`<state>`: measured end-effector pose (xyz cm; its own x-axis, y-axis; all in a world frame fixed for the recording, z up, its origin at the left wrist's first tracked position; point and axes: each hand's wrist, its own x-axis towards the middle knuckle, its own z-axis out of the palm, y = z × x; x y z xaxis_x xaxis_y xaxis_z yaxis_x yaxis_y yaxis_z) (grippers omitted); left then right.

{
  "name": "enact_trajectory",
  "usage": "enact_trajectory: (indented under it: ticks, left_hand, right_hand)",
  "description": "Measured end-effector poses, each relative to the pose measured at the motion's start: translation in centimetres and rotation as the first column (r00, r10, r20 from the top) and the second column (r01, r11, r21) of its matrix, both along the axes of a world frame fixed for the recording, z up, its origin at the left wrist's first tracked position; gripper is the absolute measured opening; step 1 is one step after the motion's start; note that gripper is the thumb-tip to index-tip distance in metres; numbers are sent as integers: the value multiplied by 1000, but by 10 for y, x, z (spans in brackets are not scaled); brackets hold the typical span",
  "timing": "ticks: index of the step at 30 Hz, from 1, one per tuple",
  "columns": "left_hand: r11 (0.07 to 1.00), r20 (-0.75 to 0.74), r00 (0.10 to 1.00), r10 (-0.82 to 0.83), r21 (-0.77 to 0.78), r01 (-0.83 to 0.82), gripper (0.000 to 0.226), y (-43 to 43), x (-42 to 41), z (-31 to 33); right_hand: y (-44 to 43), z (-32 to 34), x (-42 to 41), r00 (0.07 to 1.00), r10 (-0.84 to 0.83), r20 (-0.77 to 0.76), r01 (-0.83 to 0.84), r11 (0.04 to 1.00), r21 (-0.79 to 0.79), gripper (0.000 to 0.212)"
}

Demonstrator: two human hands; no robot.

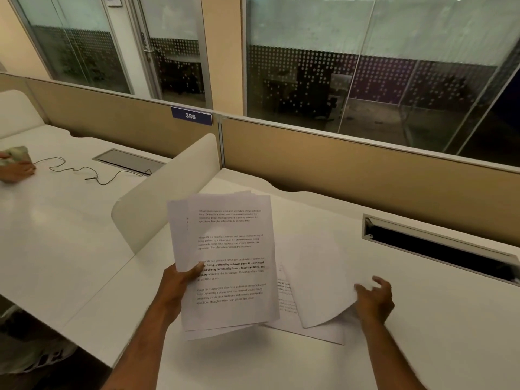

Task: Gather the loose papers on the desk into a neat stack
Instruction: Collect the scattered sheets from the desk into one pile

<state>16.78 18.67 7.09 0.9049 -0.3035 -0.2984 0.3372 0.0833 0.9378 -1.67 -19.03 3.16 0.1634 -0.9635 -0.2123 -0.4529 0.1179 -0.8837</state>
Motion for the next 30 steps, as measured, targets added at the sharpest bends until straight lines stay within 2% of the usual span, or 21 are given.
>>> enact_trajectory:
  ticks: [2, 3, 4, 6, 8, 9, 11, 12, 15, 17, 19, 21, 22, 24, 25, 27, 30]
  left_hand:
    - [1000, 5, 1000, -3, -7, 3, 37, -1, 2, 3]
    - [1000, 7, 1000, -3, -10, 3, 37, -2, 3, 4]
    - [1000, 8, 1000, -2, -10, 2, 35, -2, 4, 5]
    - [1000, 7, 1000, 5, -11, -5, 33, -4, 6, 5]
    - [1000, 4, 1000, 10, -13, -10, 32, -5, 6, 4]
    - [1000, 3, 1000, 9, -10, -9, 32, -5, 6, 4]
    - [1000, 1, 1000, 7, -9, -7, 32, -5, 5, 2]
    - [1000, -3, 1000, 9, -10, -9, 33, -5, 5, 1]
    - [1000, -8, 1000, 8, 1, -8, 34, -3, 3, -1]
    - [1000, -8, 1000, 5, 7, -5, 33, -1, 3, -4]
    - [1000, -16, 1000, 9, -1, -9, 33, 0, 3, -7]
    - [1000, -18, 1000, 5, -8, -5, 38, 1, 3, -9]
    - [1000, -15, 1000, 1, -5, -1, 42, 1, 3, -10]
    - [1000, -15, 1000, -2, -4, 2, 44, 1, 3, -11]
    - [1000, -19, 1000, -4, -7, 4, 42, 0, 3, -12]
    - [1000, -28, 1000, -3, -10, 3, 41, -2, 2, -12]
    - [1000, -25, 1000, -10, -4, 9, 47, -6, 0, -11]
  right_hand:
    - [5, 28, 3, 996, 7, 92, 24, 943, -331, 30]
    - [7, 42, 4, 991, 42, 125, 28, 862, -506, 22]
    - [11, 51, 4, 987, 94, 128, 15, 748, -663, 18]
    - [25, 57, 0, 973, 232, 17, -94, 458, -884, 19]
    - [45, 44, -5, 935, 319, -156, -241, 248, -938, 29]
    - [54, 32, -9, 912, 326, -250, -322, 189, -927, 32]
    - [69, 7, -16, 861, 303, -408, -466, 148, -872, 25]
    - [75, -6, -19, 822, 300, -484, -545, 163, -823, 21]
    - [89, -39, -31, 650, 377, -660, -760, 284, -585, 45]
    - [97, -52, -39, 549, 470, -691, -834, 369, -411, 41]
    - [100, -60, -44, 503, 542, -673, -849, 457, -266, 38]
    - [91, -61, -48, 552, 526, -647, -808, 530, -258, 50]
    - [83, -59, -48, 620, 491, -612, -753, 592, -288, 52]
    - [56, -53, -47, 758, 325, -566, -561, 767, -310, 50]
    - [40, -52, -47, 785, 226, -577, -444, 854, -270, 52]
    - [12, -47, -49, 767, 115, -632, -235, 966, -110, 65]
    - [-9, -39, -48, 717, 172, -676, -156, 984, 85, 72]
